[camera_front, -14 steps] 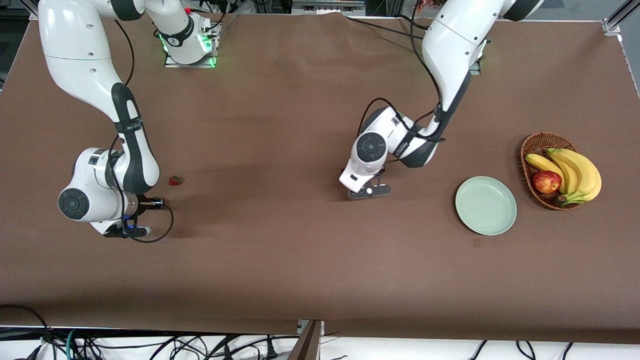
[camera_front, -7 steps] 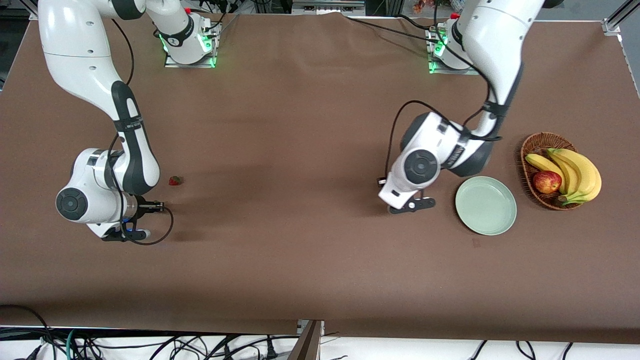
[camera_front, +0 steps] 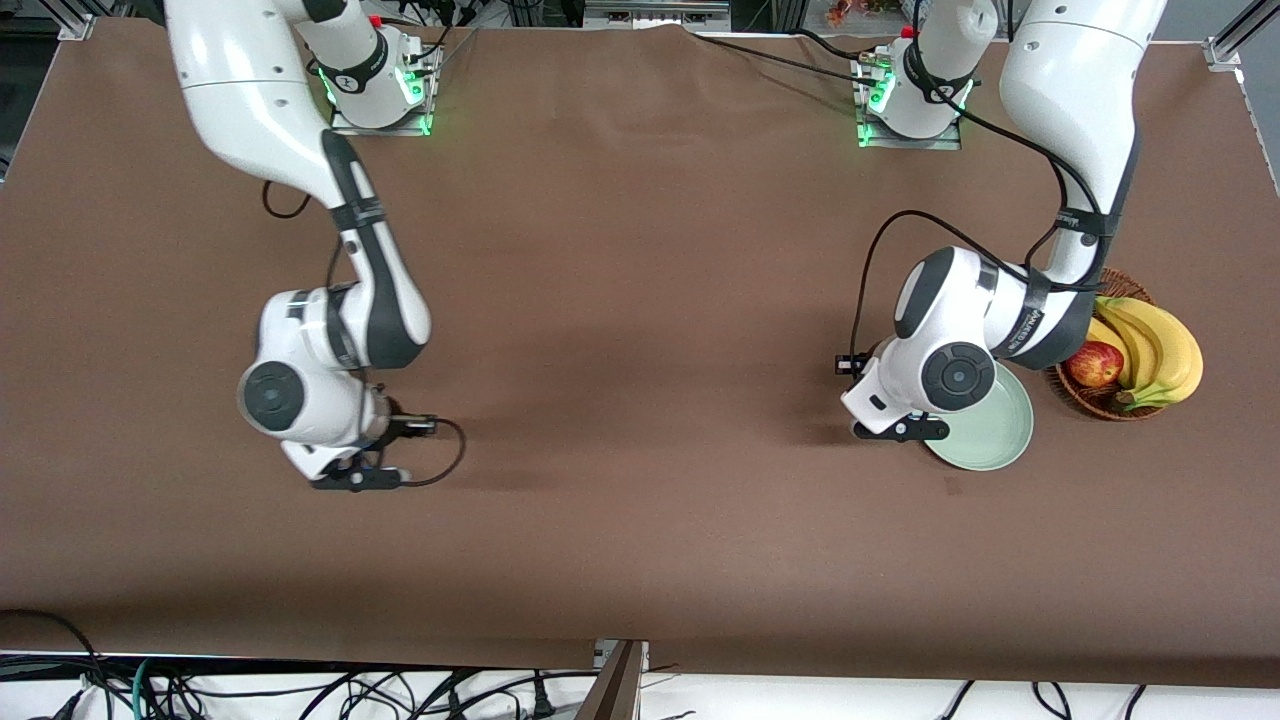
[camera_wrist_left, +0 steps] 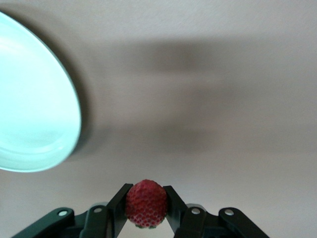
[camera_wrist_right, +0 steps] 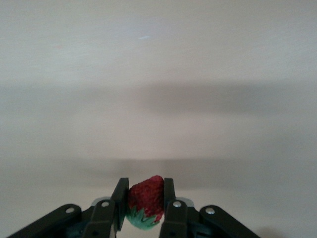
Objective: Collect all strawberries into plate
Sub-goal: 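Lower the strawberry onto the plate while the right gripper carries another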
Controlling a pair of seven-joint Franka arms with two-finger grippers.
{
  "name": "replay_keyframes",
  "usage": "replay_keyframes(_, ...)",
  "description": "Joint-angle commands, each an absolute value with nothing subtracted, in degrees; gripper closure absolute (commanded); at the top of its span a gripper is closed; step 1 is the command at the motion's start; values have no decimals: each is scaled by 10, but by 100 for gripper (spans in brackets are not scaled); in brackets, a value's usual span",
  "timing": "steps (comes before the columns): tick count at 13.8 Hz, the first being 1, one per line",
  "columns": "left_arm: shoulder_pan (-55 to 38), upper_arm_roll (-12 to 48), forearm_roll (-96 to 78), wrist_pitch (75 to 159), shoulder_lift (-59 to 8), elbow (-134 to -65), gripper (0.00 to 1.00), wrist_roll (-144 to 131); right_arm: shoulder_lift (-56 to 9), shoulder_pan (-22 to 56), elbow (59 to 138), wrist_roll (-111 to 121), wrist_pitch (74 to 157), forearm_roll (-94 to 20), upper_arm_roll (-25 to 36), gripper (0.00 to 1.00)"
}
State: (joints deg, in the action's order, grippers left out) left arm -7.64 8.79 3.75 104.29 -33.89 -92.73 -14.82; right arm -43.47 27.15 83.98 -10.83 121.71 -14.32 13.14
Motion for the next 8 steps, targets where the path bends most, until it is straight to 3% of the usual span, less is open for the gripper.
replay_keyframes(1,-39,93,57,1035,-326,-945,72,-61,-444,323,813,-194,1216,-156,134,92)
replay_keyframes(4,-5,93,89,1044,-334,-948,72,1,-447,347,799,-330,1236,-155,77,91)
replay_keyframes(8,15,93,101,1073,-347,-961,72,47,-458,367,793,-418,1330,-154,7,90)
